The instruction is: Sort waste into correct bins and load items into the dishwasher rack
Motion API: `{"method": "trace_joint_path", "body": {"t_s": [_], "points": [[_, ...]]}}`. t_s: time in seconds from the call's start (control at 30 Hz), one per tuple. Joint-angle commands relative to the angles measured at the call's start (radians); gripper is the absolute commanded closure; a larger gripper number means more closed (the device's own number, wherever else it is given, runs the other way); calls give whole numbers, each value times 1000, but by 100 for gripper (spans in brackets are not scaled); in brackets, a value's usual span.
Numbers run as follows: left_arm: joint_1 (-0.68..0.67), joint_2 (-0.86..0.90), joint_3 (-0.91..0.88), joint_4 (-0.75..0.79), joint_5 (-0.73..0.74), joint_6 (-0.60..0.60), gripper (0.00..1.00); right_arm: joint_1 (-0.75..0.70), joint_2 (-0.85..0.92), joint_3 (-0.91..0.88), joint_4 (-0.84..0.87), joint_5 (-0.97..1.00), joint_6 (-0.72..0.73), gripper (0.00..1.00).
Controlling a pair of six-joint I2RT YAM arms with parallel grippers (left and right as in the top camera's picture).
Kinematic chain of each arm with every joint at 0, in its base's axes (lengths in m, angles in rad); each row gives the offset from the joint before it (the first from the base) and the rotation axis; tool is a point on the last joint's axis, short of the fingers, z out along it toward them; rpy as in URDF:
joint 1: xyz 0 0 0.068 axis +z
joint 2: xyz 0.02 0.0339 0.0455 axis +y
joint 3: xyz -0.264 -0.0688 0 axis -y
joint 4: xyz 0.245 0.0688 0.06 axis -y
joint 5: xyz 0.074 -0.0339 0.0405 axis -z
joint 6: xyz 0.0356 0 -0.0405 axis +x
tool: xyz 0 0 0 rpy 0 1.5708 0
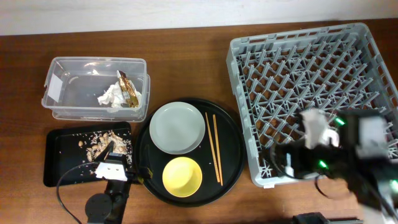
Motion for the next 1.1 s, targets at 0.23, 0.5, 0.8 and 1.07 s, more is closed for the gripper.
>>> {"method": "trace_joint_path", "body": {"t_s": [0.23, 0.5, 0.8, 1.07], "points": [[5, -10, -7, 2, 7, 13, 1, 398, 436, 0, 148, 205, 306, 21], [5, -10, -7, 2, 7, 13, 1, 603, 707, 0, 318, 402, 478, 35], [5, -10, -7, 2, 7, 13, 1, 594, 921, 0, 455, 394, 492, 47], [5, -10, -7, 2, 7, 13, 1, 599, 1050, 0, 480, 393, 490, 61]]}}
